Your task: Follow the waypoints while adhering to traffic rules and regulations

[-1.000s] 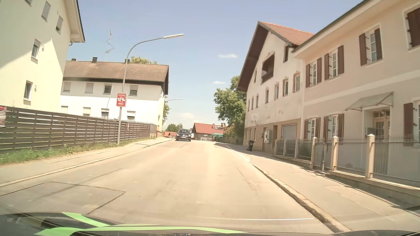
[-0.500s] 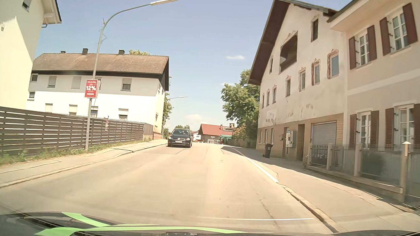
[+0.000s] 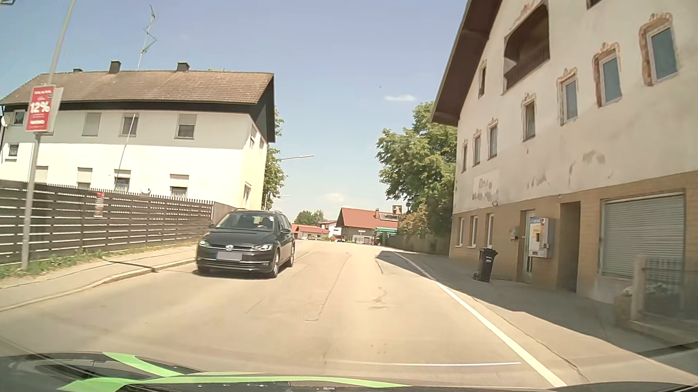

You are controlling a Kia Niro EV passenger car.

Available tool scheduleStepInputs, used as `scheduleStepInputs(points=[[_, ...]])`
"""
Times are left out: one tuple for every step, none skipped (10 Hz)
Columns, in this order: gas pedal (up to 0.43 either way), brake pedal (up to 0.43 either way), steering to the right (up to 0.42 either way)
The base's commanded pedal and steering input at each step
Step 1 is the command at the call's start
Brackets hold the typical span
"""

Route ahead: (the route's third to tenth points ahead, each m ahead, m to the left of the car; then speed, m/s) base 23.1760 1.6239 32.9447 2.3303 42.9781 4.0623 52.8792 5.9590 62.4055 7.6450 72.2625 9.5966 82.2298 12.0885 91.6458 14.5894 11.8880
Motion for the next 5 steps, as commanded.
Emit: scheduleStepInputs(points=[[0.169, 0.0, -0.017], [0.177, 0.0, -0.017], [0.197, 0.0, -0.017], [0.209, 0.0, -0.015], [0.209, 0.0, -0.013]])
